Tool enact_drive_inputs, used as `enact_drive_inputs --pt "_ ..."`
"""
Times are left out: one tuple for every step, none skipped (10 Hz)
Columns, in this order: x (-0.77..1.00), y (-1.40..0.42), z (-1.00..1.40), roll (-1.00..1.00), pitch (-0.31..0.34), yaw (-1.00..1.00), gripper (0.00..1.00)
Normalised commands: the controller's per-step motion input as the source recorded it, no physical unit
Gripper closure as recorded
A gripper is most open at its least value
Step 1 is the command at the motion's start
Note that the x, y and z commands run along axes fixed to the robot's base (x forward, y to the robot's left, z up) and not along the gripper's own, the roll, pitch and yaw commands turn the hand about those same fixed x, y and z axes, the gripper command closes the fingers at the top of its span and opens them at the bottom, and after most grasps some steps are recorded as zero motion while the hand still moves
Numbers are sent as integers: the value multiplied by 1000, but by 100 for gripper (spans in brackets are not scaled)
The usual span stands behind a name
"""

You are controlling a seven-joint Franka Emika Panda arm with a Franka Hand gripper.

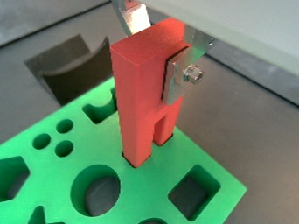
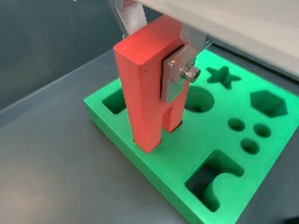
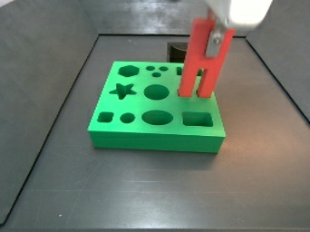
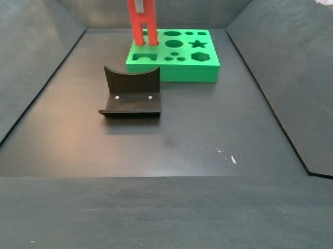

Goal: Insert the double-square object.

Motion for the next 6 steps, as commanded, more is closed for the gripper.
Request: enact_drive_inputs --pt "0 -83 -340 0 -86 360 100" --pt "0 -89 -314 0 -89 157 100" --pt "0 -103 -280 0 -67 31 100" --pt "17 -80 -283 0 -27 -6 100" --pt "23 -91 -329 0 -39 -111 100" --pt "17 -77 -357 0 -51 -186 100"
